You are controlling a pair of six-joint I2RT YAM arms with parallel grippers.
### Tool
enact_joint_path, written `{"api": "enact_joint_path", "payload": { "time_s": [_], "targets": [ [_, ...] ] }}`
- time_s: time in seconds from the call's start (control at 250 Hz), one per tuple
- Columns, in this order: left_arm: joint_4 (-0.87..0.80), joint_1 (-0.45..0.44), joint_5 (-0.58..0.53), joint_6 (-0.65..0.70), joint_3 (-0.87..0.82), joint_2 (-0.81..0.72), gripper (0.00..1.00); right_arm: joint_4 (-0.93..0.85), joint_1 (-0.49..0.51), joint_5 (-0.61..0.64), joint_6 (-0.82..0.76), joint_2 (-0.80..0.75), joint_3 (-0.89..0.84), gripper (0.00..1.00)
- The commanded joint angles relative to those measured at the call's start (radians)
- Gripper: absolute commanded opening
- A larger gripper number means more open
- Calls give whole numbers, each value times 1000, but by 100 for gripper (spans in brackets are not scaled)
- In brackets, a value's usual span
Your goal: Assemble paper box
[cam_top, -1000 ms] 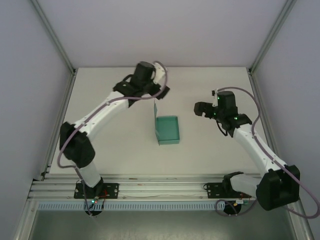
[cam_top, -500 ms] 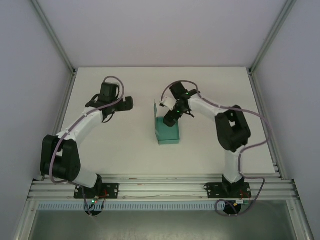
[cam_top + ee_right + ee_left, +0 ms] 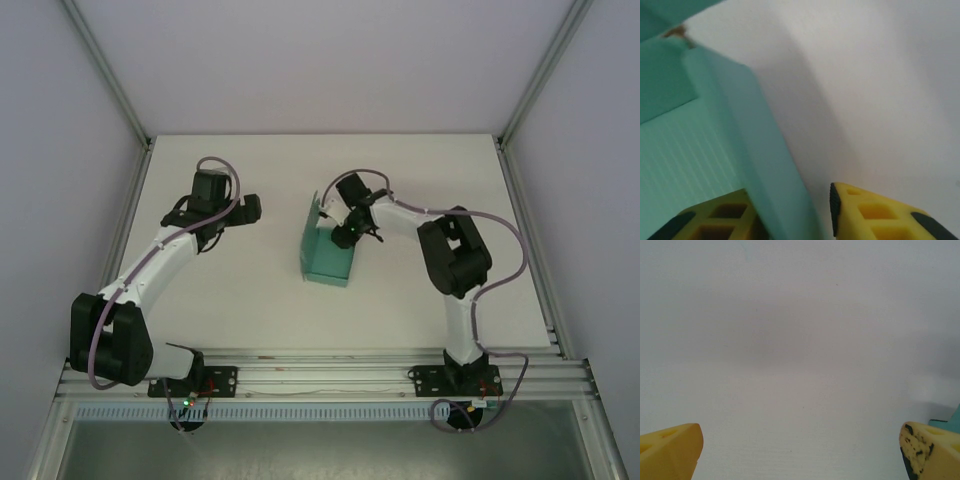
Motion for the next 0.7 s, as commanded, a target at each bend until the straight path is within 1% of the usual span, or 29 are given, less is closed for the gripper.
{"api": "enact_joint_path", "payload": {
  "time_s": [0.0,0.104,0.172,0.248,0.36,0.436,0.472,0.528,0.604,0.696],
  "targets": [
    [-7,15,-41,-15,11,-9,100,84,12,129,165,-92,-63,32],
    [-15,13,-46,-19,30,13,100,88,18,193,277,-138,-125,27],
    [-16,14,-45,-25,40,23,100,61,26,220,382,-159,-140,24],
    [-11,14,-40,-35,47,31,100,33,43,284,551,-172,-151,24],
    [2,14,-10,-33,50,35,100,-28,70,315,773,-171,-165,24],
    [7,14,-2,-29,52,39,100,-85,102,393,897,-163,-159,22],
    [6,14,0,-28,56,43,100,-115,115,419,943,-162,-150,20],
    [1,14,4,-25,64,51,100,-154,133,443,1016,-162,-138,20],
    [-3,14,23,-20,77,65,100,-181,151,420,1065,-165,-126,20],
    [8,14,62,-4,80,73,100,-174,164,413,1096,-174,-134,21]
  ]
}}
